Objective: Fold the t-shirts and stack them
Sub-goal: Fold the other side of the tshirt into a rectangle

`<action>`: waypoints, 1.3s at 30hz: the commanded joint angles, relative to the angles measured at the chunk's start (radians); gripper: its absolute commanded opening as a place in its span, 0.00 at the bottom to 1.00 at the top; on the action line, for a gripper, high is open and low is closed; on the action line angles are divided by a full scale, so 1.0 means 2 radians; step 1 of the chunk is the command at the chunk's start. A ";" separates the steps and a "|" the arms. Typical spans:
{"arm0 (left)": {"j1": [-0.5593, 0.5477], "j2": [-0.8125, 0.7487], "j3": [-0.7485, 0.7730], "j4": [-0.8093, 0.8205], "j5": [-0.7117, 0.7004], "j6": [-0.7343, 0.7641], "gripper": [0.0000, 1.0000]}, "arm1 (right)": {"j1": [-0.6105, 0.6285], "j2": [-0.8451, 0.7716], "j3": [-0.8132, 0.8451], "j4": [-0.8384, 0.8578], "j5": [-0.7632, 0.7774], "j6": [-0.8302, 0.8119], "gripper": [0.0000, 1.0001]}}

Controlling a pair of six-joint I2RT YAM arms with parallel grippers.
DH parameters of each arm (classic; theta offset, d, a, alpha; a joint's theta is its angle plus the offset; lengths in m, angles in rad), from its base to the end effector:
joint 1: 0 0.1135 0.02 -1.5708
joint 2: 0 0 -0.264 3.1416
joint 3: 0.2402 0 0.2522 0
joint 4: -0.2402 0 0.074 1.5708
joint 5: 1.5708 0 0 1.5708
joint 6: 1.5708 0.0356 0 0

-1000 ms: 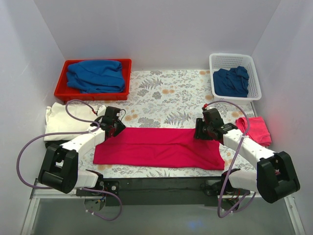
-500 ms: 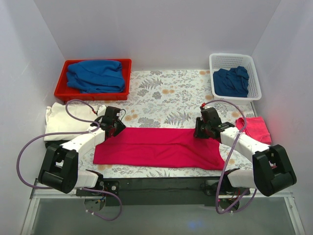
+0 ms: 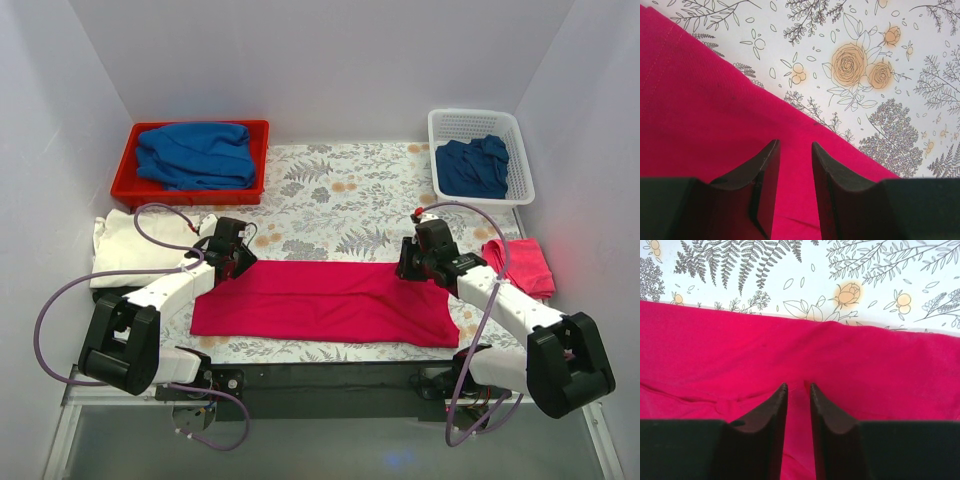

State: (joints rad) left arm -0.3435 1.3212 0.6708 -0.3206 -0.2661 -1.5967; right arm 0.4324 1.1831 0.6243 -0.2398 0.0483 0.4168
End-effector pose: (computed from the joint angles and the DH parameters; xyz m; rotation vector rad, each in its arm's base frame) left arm 0.2359 -0.0744 0.1793 -1.5819 2.0051 -0.4579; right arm 0.2151 0.0974 0.2004 0.0049 2.3964 0.3485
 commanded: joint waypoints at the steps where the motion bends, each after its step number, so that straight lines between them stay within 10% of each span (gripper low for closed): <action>1: -0.002 -0.006 0.007 0.002 -0.009 0.001 0.30 | 0.002 0.009 0.005 -0.004 -0.008 -0.006 0.32; 13: -0.002 -0.005 0.011 -0.003 -0.018 0.003 0.30 | 0.005 0.034 -0.018 0.016 -0.036 0.006 0.33; 19: -0.002 -0.003 0.011 -0.003 -0.017 0.001 0.30 | 0.018 0.012 -0.038 0.018 -0.039 0.019 0.01; 39: -0.002 0.021 0.010 -0.002 -0.026 -0.003 0.30 | 0.175 -0.167 -0.097 -0.063 0.008 0.143 0.01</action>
State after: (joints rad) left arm -0.3435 1.3674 0.6708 -0.3214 -0.2890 -1.5974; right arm 0.7193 0.8803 0.4725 -0.3267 0.0177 0.6144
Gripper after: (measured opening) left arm 0.303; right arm 0.021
